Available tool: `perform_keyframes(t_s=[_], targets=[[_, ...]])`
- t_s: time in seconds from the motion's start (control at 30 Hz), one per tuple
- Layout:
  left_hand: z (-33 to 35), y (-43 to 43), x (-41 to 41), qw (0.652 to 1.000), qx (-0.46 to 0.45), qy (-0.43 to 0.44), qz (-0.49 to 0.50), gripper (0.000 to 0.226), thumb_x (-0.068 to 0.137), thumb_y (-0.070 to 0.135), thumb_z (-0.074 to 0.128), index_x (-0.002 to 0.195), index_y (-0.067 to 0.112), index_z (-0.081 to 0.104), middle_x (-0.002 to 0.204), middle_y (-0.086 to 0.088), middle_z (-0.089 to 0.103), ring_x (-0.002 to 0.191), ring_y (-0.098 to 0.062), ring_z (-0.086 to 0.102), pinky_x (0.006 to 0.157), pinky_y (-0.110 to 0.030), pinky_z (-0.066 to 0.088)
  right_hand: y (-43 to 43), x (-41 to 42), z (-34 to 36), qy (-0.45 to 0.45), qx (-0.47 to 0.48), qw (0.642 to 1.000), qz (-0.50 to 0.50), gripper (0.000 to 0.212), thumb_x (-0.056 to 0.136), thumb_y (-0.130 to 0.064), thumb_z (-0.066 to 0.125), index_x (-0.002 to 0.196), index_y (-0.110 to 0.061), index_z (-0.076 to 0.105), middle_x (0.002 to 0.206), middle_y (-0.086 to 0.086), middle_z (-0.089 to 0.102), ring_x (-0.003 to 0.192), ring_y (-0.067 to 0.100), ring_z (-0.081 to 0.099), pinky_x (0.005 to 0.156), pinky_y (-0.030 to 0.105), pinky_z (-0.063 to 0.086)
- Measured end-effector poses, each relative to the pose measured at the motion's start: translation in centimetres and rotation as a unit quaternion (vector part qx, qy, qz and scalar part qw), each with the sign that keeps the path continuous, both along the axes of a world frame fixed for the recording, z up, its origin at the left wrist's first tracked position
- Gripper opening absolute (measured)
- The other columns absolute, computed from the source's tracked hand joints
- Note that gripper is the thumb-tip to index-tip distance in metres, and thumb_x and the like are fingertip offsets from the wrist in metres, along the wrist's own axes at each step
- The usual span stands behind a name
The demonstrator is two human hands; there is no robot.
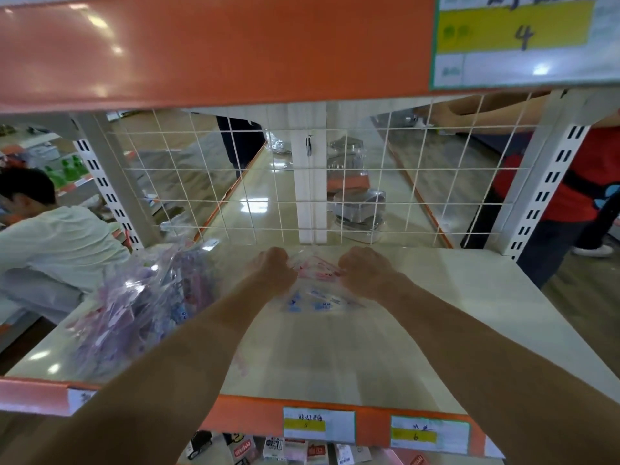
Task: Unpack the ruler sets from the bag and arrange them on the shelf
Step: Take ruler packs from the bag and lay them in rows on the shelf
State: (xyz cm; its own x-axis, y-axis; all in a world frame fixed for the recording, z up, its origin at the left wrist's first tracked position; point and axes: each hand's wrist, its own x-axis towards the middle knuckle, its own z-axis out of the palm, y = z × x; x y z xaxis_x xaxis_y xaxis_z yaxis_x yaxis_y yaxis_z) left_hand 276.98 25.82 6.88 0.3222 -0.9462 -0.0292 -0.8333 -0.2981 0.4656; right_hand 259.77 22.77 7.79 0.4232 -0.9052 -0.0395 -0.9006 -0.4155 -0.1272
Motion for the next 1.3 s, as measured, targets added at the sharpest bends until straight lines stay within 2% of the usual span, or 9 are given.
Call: perform_keyframes(t_s=[0.07, 0.43, 0.57, 0.67, 0.73, 0.83, 0.87, 1.03, 1.3], targets=[[-0.1, -0.3, -0.3, 1.000, 0.015, -0.008, -0.008, 0.029, 0.082, 0.039, 0.064, 0.079, 0.011, 0.066, 0.079, -0.010, 0.064, 0.074, -0.025, 0.058, 0.066, -0.030, 0.043, -0.4, 0.3, -0.1, 0.001, 0.004, 1.000, 0.000, 0.030, 0.094, -0.017, 0.042, 0.114, -0.009, 0.064, 0.120, 0.011, 0.057, 0.112, 0.027, 0.054, 0.090, 0.031, 0.043], [-0.6, -2.0, -0.3, 1.000, 0.007, 0.000, -0.001, 0.026, 0.081, 0.038, 0.065, 0.074, 0.013, 0.066, 0.081, -0.006, 0.066, 0.079, -0.025, 0.061, 0.066, -0.028, 0.044, -2.4, 0.6, -0.4, -0.020, 0.012, 1.000, 0.010, 0.028, 0.093, -0.016, 0.046, 0.103, -0.005, 0.070, 0.099, 0.014, 0.065, 0.096, 0.030, 0.062, 0.070, 0.028, 0.039], [0.2, -1.1, 0.7, 1.000, -0.007, 0.003, -0.018, 0.021, 0.079, 0.028, 0.064, 0.064, 0.015, 0.057, 0.083, -0.012, 0.065, 0.085, -0.030, 0.063, 0.069, -0.031, 0.047, -1.7, -0.3, 0.4, -0.020, 0.000, 0.999, 0.035, 0.030, 0.094, -0.026, 0.049, 0.115, -0.010, 0.064, 0.117, 0.010, 0.061, 0.110, 0.027, 0.057, 0.086, 0.031, 0.044], [1.1, 0.8, 1.2, 0.997, -0.011, 0.020, -0.073, 0.012, 0.080, 0.024, 0.068, 0.085, 0.013, 0.068, 0.086, -0.010, 0.062, 0.078, -0.021, 0.057, 0.066, -0.025, 0.041, 0.2, -1.5, 1.3, -0.003, 0.005, 0.997, 0.079, 0.040, 0.090, -0.034, 0.054, 0.127, -0.020, 0.057, 0.128, 0.003, 0.052, 0.121, 0.022, 0.048, 0.096, 0.029, 0.038], [1.5, 2.2, 1.2, 0.993, 0.020, 0.030, -0.110, 0.027, 0.078, 0.027, 0.073, 0.100, 0.010, 0.069, 0.083, -0.006, 0.060, 0.073, -0.015, 0.053, 0.065, -0.022, 0.038, 1.9, -2.3, 1.6, 0.002, 0.045, 0.995, 0.094, 0.041, 0.088, -0.041, 0.057, 0.126, -0.025, 0.055, 0.128, -0.002, 0.049, 0.122, 0.018, 0.045, 0.096, 0.026, 0.034], [1.1, 3.6, 1.1, 0.990, 0.066, 0.025, -0.119, 0.040, 0.074, 0.031, 0.077, 0.109, 0.014, 0.067, 0.079, 0.002, 0.057, 0.073, -0.013, 0.054, 0.061, -0.019, 0.041, 3.7, -2.2, 1.0, 0.020, 0.039, 0.993, 0.111, 0.008, 0.089, -0.035, 0.054, 0.089, -0.029, 0.058, 0.121, 0.000, 0.055, 0.118, 0.018, 0.051, 0.088, 0.022, 0.036], [0.8, 3.7, 1.0, 0.990, 0.073, 0.016, -0.123, 0.041, 0.073, 0.030, 0.077, 0.109, 0.015, 0.067, 0.079, 0.003, 0.057, 0.073, -0.013, 0.054, 0.059, -0.018, 0.041, 3.9, -2.0, 0.8, 0.030, 0.022, 0.992, 0.116, 0.011, 0.090, -0.030, 0.050, 0.084, -0.026, 0.058, 0.117, 0.002, 0.058, 0.116, 0.020, 0.053, 0.087, 0.023, 0.039], [-0.2, 3.7, 0.7, 0.992, 0.027, 0.005, -0.120, 0.037, 0.077, 0.025, 0.072, 0.111, 0.014, 0.068, 0.084, -0.001, 0.059, 0.079, -0.015, 0.055, 0.069, -0.018, 0.040, 3.5, -1.3, 0.2, 0.022, 0.010, 0.996, 0.089, 0.025, 0.092, -0.023, 0.049, 0.106, -0.012, 0.066, 0.111, 0.007, 0.060, 0.112, 0.024, 0.057, 0.092, 0.028, 0.046], [-0.8, 3.0, 0.4, 0.996, 0.015, 0.027, -0.087, 0.030, 0.076, 0.027, 0.072, 0.104, 0.016, 0.070, 0.091, -0.007, 0.063, 0.080, -0.021, 0.060, 0.072, -0.025, 0.049, 2.3, -1.1, 0.3, 0.008, 0.023, 0.998, 0.058, 0.028, 0.086, -0.018, 0.054, 0.109, -0.013, 0.070, 0.111, 0.008, 0.064, 0.102, 0.025, 0.061, 0.085, 0.029, 0.049]])
